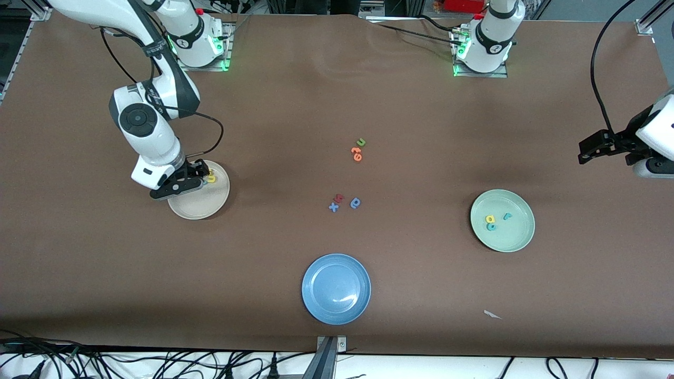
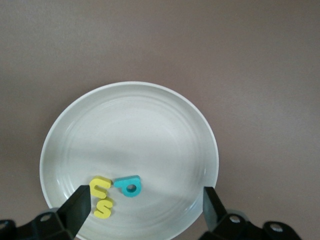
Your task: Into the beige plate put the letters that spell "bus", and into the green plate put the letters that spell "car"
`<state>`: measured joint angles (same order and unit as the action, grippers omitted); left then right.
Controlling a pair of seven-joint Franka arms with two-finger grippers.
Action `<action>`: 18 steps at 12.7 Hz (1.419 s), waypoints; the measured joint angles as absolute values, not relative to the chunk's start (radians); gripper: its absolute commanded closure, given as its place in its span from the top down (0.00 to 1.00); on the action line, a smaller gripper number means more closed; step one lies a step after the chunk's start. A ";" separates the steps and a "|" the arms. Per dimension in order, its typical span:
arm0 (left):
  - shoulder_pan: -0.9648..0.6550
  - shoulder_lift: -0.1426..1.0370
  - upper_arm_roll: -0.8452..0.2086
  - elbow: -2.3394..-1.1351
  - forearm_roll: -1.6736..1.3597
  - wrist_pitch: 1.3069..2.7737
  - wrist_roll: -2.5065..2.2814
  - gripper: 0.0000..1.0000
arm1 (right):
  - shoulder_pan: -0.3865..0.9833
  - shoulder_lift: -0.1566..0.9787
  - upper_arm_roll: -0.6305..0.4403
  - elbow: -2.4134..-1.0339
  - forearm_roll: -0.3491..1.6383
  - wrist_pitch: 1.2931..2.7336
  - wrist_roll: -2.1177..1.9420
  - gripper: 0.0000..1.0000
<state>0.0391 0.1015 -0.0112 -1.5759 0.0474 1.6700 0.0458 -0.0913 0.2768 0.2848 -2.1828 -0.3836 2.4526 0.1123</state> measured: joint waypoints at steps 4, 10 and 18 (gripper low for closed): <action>0.039 0.102 -0.012 -1.576 0.047 1.670 0.046 1.00 | -0.091 0.275 0.289 -2.051 -0.328 2.251 0.113 0.99; 0.037 0.102 -0.014 -1.577 0.047 1.670 0.046 1.00 | -0.086 0.238 0.304 -1.760 -0.176 1.838 0.055 0.99; 0.036 0.102 -0.015 -1.579 0.047 1.670 0.046 1.00 | -0.030 0.142 0.084 -1.577 -0.001 1.595 -0.101 1.00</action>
<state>0.0365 0.1019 -0.0151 -1.5791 0.0474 1.6699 0.0458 -0.0297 0.1417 0.0843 -1.5768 -0.0014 1.5954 -0.1011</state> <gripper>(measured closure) 0.000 0.000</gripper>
